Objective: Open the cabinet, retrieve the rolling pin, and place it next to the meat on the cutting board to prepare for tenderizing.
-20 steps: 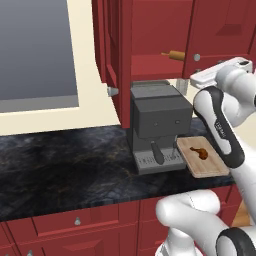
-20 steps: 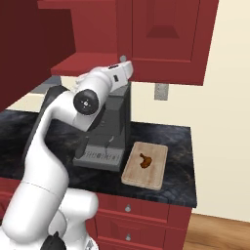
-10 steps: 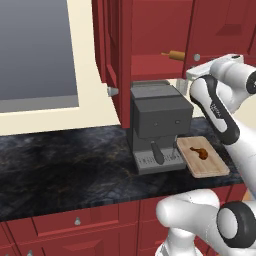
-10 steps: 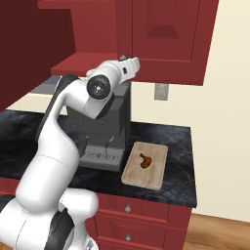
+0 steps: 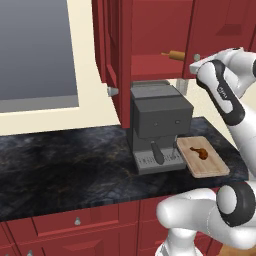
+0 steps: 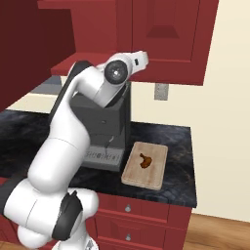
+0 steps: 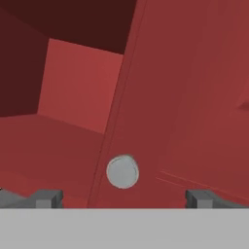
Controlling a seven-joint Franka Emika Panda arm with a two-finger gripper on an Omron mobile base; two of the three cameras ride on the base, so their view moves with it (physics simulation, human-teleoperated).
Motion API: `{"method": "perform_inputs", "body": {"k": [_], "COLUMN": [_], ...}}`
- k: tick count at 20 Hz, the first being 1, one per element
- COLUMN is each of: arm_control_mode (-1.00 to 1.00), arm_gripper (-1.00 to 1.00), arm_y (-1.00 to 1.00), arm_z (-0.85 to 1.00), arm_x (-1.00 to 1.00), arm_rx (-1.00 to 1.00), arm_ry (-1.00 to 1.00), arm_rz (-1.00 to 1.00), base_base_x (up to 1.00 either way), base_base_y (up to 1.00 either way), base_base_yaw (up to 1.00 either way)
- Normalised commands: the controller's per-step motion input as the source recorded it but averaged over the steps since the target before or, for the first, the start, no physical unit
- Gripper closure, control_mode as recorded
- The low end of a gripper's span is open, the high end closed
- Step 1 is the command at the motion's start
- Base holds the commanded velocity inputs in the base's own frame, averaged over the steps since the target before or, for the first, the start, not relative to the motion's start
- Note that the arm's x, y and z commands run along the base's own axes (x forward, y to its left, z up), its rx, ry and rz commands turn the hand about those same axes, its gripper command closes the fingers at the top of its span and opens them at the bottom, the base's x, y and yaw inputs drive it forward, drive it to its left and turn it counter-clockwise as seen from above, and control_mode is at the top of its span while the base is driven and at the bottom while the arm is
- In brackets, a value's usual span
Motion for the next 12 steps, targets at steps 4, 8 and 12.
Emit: {"method": "perform_inputs", "body": {"k": [4,8,12], "arm_control_mode": [-1.0,-1.0,-1.0], "arm_gripper": [-1.0,-1.0,-1.0], "arm_y": [0.0,0.0,0.0], "arm_z": [0.06,0.0,0.0], "arm_x": [0.18,0.16,0.1], "arm_rx": [0.0,0.0,0.0], "arm_ry": [0.03,0.0,0.0], "arm_rz": [0.03,0.01,0.0], "base_base_x": [0.0,0.0,0.0], "base_base_y": [0.0,0.0,0.0], "base_base_yaw": [0.0,0.0,0.0]}}
